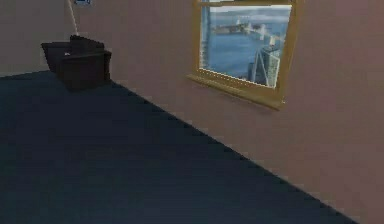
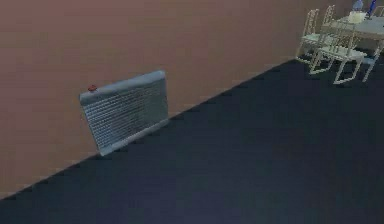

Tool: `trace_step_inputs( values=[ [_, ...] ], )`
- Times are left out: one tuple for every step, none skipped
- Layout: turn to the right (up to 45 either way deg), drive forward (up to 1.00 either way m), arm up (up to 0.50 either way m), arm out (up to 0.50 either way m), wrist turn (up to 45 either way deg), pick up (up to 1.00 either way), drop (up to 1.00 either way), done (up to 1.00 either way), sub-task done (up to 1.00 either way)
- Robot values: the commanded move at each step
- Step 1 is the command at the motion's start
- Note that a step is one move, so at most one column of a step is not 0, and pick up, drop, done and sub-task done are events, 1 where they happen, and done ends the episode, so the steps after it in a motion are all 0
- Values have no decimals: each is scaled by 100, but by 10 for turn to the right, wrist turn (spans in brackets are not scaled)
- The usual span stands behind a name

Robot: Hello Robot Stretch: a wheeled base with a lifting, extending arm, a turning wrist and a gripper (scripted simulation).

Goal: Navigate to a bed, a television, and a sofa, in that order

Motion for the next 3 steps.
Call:
trace_step_inputs(
  values=[
    [-360, 0, 0, 0, 0, 0, 0, 0, 0],
    [0, 100, 0, 0, 0, 0, 0, 0, 0],
    [0, 100, 0, 0, 0, 0, 0, 0, 0]
  ],
)
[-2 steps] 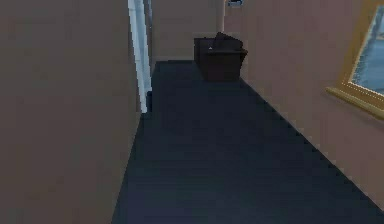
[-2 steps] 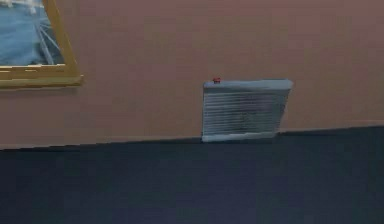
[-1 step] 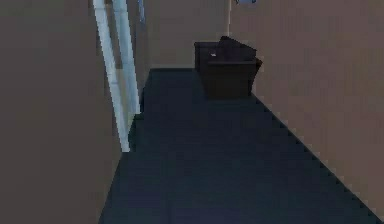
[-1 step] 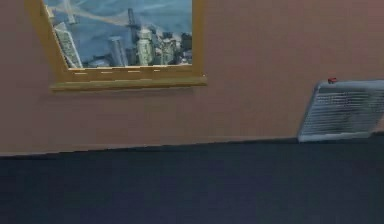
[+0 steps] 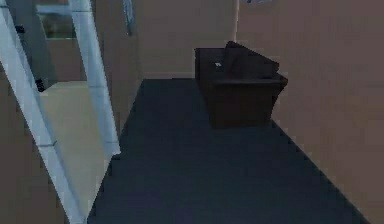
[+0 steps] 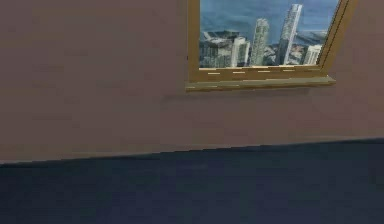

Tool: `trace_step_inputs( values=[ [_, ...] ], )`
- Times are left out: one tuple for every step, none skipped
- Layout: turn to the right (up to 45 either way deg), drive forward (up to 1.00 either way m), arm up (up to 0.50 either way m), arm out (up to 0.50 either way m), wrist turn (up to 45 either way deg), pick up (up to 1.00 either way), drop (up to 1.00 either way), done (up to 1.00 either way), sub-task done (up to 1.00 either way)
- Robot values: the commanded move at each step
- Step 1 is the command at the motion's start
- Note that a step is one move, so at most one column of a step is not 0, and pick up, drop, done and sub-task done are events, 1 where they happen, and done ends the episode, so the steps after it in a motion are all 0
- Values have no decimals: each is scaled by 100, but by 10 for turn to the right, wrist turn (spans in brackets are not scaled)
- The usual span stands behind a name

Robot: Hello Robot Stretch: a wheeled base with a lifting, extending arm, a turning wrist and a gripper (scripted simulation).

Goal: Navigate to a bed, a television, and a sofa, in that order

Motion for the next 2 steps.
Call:
trace_step_inputs(
  values=[
    [-30, 0, 0, 0, 0, 0, 0, 0, 0],
    [0, 100, 0, 0, 0, 0, 0, 0, 0]
  ],
)
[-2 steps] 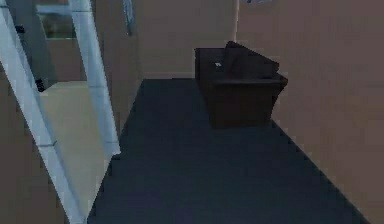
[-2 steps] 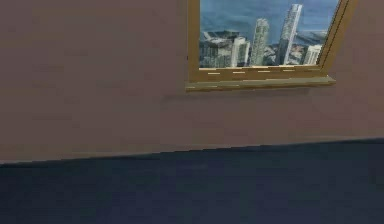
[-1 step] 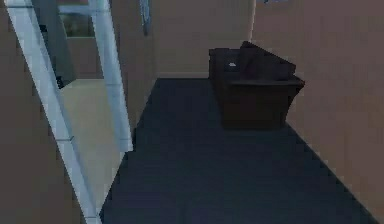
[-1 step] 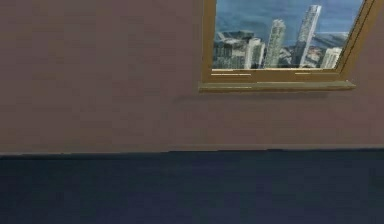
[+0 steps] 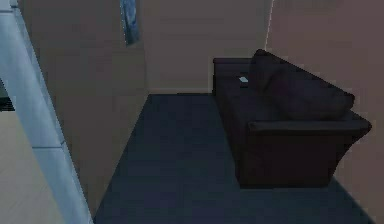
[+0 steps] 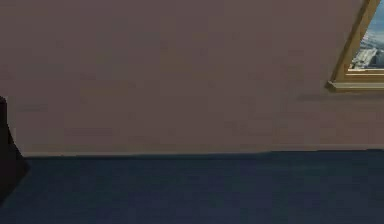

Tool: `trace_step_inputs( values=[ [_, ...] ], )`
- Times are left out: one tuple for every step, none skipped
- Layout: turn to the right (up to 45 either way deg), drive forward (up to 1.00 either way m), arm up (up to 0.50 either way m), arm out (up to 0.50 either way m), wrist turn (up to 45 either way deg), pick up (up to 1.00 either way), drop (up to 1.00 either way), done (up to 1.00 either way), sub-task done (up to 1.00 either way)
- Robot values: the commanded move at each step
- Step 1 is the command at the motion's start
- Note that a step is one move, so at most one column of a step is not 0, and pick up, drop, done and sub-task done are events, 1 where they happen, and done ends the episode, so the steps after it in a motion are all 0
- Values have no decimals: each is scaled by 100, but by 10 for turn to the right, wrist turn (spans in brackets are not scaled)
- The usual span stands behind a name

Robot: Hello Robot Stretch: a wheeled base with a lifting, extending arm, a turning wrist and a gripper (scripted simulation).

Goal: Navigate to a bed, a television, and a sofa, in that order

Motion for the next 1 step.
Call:
trace_step_inputs(
  values=[
    [0, 85, 0, 0, 0, 0, 0, 0, 0]
  ],
)
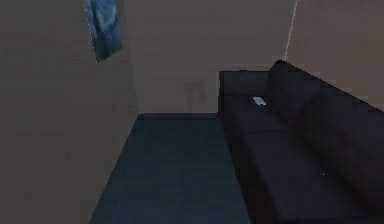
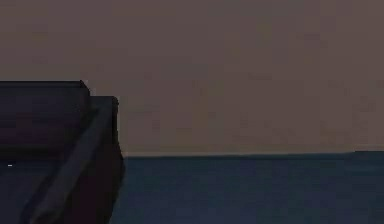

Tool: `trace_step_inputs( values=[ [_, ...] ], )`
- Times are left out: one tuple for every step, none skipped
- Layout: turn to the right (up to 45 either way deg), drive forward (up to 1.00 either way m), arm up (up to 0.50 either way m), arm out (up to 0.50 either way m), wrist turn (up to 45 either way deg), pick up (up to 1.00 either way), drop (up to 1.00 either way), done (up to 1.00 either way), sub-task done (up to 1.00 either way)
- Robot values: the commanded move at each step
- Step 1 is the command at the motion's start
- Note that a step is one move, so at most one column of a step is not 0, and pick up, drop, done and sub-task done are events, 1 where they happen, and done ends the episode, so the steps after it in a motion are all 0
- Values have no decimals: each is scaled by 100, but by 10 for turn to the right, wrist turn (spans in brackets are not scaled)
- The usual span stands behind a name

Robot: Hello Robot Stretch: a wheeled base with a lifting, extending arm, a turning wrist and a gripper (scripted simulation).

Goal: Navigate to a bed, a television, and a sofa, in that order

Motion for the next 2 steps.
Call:
trace_step_inputs(
  values=[
    [270, 0, 0, 0, 0, 0, 0, 0, 0],
    [0, 0, 0, 0, 0, 0, 0, 100, 0]
  ],
)
